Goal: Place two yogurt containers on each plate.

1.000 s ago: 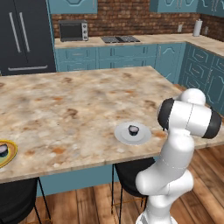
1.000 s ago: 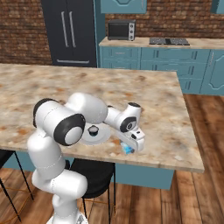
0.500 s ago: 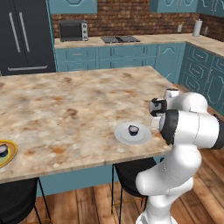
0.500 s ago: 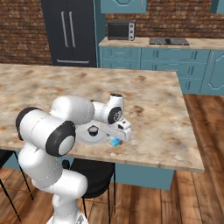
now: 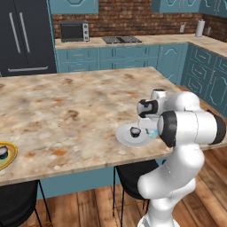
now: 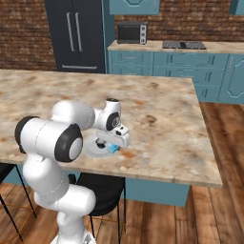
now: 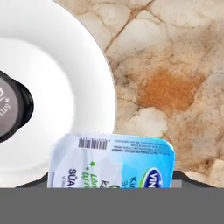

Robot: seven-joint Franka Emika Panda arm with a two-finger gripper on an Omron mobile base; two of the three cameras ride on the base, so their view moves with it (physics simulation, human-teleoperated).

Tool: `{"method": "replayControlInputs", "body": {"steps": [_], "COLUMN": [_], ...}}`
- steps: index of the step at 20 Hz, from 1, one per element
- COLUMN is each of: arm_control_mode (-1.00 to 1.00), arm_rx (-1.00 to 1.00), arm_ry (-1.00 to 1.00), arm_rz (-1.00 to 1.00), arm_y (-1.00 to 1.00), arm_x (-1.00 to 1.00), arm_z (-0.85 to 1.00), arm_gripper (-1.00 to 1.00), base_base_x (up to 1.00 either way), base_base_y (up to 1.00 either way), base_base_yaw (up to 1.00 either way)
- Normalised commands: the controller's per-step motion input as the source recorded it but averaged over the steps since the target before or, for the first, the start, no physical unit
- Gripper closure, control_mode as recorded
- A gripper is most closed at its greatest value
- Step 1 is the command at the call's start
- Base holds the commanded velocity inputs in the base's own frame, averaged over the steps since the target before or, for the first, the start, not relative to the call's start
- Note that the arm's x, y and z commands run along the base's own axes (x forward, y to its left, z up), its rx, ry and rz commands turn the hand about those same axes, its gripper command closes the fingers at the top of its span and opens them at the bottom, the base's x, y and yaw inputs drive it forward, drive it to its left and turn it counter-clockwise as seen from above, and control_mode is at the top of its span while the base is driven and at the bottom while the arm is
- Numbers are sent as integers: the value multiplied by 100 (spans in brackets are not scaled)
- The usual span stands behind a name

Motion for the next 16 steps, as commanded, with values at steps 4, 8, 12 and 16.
{"method": "replayControlInputs", "body": {"steps": [4,8,12,16], "arm_control_mode": [-100,-100,-100,-100], "arm_rx": [0,0,0,0], "arm_ry": [-1,1,0,0], "arm_rz": [0,-1,0,0], "arm_y": [9,29,14,4], "arm_x": [36,4,0,0], "arm_z": [-23,-15,-4,0], "arm_gripper": [100,100,100,-100], "base_base_x": [0,0,0,0], "base_base_y": [0,0,0,0], "base_base_yaw": [0,0,0,0]}}
